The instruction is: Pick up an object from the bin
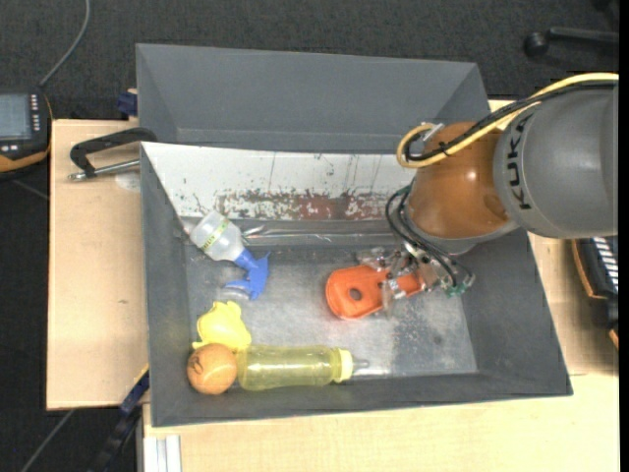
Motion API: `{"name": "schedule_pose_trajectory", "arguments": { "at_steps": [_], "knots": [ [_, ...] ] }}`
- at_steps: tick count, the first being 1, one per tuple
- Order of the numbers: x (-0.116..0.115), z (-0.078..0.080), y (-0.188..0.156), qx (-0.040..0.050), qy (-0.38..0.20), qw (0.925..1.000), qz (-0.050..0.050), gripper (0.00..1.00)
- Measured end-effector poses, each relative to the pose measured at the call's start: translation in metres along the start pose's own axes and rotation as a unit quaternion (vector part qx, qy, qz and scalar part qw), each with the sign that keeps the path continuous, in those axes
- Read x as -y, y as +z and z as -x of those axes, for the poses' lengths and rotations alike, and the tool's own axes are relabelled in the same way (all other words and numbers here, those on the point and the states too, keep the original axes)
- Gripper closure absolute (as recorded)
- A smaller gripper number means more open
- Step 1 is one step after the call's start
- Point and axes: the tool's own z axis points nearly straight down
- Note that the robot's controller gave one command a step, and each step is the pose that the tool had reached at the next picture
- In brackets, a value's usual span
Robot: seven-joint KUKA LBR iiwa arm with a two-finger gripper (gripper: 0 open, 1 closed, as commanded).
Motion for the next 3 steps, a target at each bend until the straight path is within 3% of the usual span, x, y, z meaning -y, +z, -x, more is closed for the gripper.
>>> {"name": "schedule_pose_trajectory", "arguments": {
  "at_steps": [2,3],
  "knots": [
    [-0.001,-0.002,-0.023,-0.0030,-0.001,1.0000,0.001,1.00],
    [-0.001,0.000,-0.050,0.0004,-0.001,1.0000,0.000,1.00]
  ]
}}
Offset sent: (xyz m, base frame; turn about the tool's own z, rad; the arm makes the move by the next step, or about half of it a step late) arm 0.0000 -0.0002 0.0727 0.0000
